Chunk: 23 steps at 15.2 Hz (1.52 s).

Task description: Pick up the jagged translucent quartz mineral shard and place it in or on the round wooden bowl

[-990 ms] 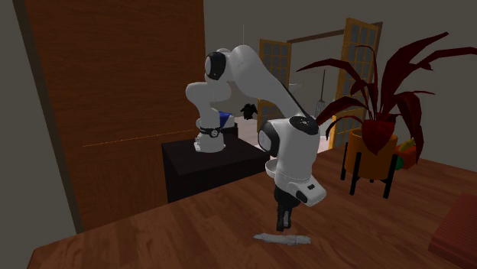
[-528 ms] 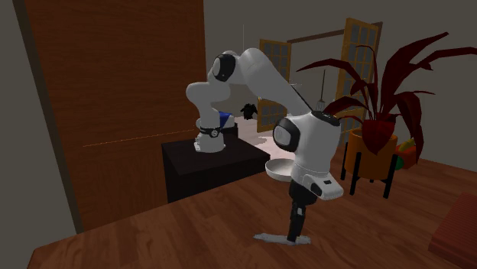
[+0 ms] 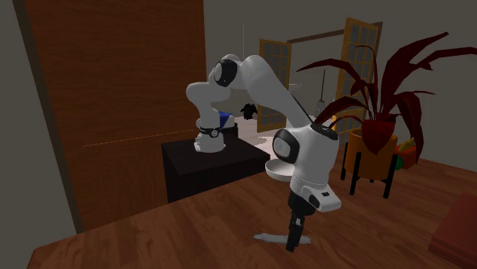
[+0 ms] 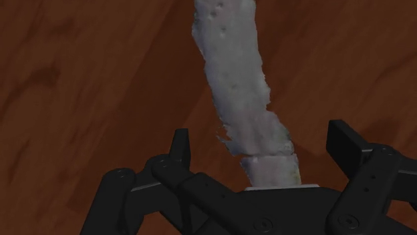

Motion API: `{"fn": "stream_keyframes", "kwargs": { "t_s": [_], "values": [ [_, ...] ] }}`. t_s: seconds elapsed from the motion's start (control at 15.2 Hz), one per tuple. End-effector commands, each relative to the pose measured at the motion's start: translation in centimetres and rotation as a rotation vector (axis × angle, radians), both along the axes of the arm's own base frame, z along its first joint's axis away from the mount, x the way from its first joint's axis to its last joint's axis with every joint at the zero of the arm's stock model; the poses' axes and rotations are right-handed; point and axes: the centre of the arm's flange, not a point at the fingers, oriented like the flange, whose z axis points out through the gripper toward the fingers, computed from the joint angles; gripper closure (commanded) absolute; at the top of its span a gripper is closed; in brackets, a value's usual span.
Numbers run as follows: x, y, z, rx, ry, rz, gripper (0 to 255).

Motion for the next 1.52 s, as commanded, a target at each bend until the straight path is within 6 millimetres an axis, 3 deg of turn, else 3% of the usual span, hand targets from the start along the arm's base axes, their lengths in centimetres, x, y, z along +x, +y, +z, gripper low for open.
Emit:
{"fn": "stream_keyframes", "kwargs": {
  "t_s": [0.0,0.33,0.4,0.99,1.45],
  "values": [
    [0.0,0.0,-0.1,0.0,-0.001,0.0,0],
    [0.0,0.0,-0.1,0.0,-0.001,0.0,0],
    [0.0,0.0,-0.1,0.0,-0.001,0.0,255],
    [0.0,0.0,-0.1,0.0,-0.001,0.0,255],
    [0.0,0.0,3.6,0.0,-0.001,0.0,255]
  ]
}}
